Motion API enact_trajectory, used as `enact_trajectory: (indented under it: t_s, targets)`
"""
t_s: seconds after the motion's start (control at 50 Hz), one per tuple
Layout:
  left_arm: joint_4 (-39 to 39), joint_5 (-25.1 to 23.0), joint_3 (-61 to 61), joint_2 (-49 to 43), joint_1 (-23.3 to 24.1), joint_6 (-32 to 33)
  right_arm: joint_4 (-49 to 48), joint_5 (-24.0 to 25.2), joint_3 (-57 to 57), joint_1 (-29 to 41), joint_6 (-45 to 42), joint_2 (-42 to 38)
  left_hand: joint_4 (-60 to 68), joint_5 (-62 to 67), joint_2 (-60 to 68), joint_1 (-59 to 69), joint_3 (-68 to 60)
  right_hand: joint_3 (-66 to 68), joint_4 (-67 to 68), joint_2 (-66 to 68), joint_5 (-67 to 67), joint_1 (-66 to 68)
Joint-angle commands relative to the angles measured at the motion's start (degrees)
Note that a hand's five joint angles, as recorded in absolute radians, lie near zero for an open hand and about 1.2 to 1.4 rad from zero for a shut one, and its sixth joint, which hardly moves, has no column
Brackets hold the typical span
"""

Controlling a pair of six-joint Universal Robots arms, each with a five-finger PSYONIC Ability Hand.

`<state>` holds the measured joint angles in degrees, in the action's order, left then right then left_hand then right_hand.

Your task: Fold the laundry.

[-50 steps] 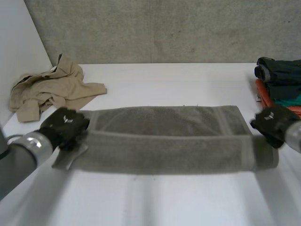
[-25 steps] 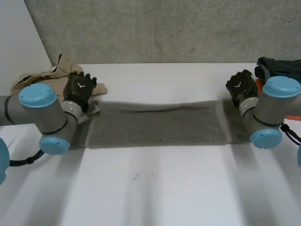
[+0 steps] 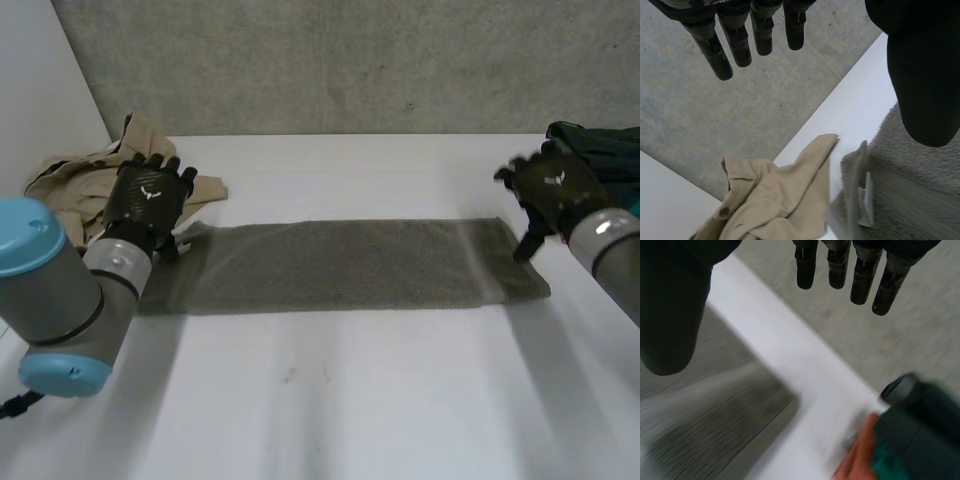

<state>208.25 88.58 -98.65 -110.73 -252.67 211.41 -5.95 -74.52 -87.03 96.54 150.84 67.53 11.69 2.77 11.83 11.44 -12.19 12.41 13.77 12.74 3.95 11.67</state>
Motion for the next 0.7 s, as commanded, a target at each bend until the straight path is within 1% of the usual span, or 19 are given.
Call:
enact_trajectory:
  t_s: [0.02, 0.12, 0.16, 0.22, 0.28, 0.4, 0.46, 0.54, 0.62, 0.7]
  targets:
    - [0.1, -1.0, -0.3, -1.6, -2.2, -1.8, 1.7, 1.0, -5.1, -1.5, -1.0, 0.1, -1.7, -2.8, -1.8, -1.4, 2.2, 1.4, 0.0, 1.0, -0.2, 2.1]
    - [0.3, -1.6, 2.8, -7.1, -4.8, -1.7, -1.8, 1.1, -6.4, -2.5, -1.1, -1.4, -1.5, -2.6, -1.6, -1.2, 2.0, 4.7, 3.4, 4.4, 3.2, 5.5]
    - [0.3, -2.4, 4.2, -8.9, -5.0, -1.8, -3.4, 1.1, -6.3, -2.6, -1.2, -3.9, -1.5, -2.6, -1.6, -1.2, 2.0, 5.7, 4.4, 5.4, 4.2, 6.5]
    - [0.2, -3.3, 7.6, -12.3, -5.6, -1.6, -4.3, 0.7, -6.1, -2.5, -1.2, -5.4, -1.1, -2.2, -1.3, -0.9, 1.6, 6.3, 4.9, 5.9, 4.7, 7.0]
    - [-0.4, -3.3, 11.1, -15.3, -6.5, -1.4, -4.5, 1.0, -6.3, -2.5, -1.3, -5.6, -1.0, -2.1, -1.1, -0.7, 1.5, 7.6, 6.2, 7.3, 6.1, 8.3]
    - [0.2, -3.3, 17.6, -20.9, -6.7, -1.2, -5.5, 1.0, -6.8, -2.6, -1.7, -5.7, -0.8, -1.9, -0.9, -0.6, 1.3, 12.3, 10.9, 12.0, 10.8, 13.0]
    - [0.3, -2.9, 22.4, -24.4, -7.0, -0.7, -6.4, 1.0, -7.3, -2.8, -1.7, -5.7, -0.6, -1.7, -0.8, -0.4, 1.1, 12.8, 11.5, 12.5, 11.3, 13.6]
    - [0.8, -1.6, 28.8, -28.2, -8.5, 0.4, -7.4, 1.2, -7.7, -2.7, -1.8, -5.8, -0.3, -1.4, -0.4, -0.1, 0.8, 13.5, 12.1, 13.2, 11.9, 14.2]
    - [1.0, 0.6, 30.4, -28.6, -9.7, 1.4, -7.9, 1.3, -8.1, -2.5, -2.3, -6.1, -0.3, -1.4, -0.4, -0.1, 0.8, 15.2, 13.8, 14.8, 13.6, 15.9]
    - [0.5, 1.5, 29.0, -27.7, -9.0, 1.2, -8.6, 1.1, -8.4, -2.5, -5.1, -6.5, -0.6, -1.7, -0.8, -0.4, 1.1, 17.5, 16.2, 17.2, 16.0, 18.3]
